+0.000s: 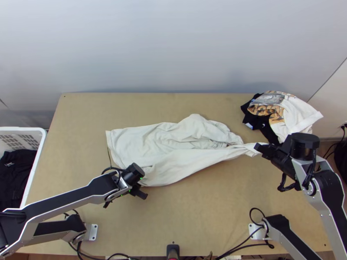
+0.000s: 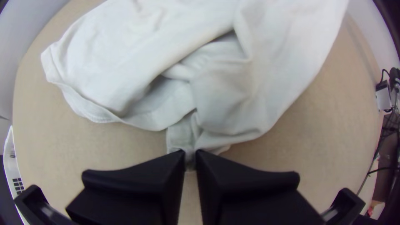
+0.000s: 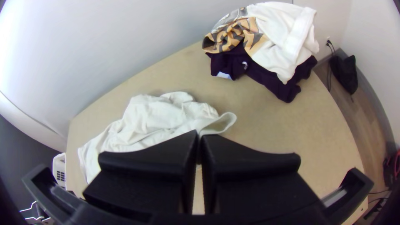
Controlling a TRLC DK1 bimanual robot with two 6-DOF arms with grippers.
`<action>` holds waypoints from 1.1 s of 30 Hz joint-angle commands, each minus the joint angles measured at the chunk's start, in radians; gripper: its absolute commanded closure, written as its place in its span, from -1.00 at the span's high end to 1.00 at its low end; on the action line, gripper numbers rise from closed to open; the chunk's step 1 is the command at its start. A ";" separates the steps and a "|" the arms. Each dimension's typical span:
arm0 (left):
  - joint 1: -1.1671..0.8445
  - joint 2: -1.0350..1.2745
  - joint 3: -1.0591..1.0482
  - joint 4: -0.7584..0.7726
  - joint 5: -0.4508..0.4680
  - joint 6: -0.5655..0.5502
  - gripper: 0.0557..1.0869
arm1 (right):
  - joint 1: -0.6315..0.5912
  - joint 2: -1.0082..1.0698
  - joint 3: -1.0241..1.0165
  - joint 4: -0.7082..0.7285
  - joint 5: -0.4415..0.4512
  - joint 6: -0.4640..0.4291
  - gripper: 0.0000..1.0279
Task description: Fold the t-shirt
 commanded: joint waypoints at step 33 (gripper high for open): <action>0.459 -0.479 0.728 0.315 -0.334 0.612 -0.92 | 0.228 -0.070 0.462 0.437 0.526 -0.677 -0.95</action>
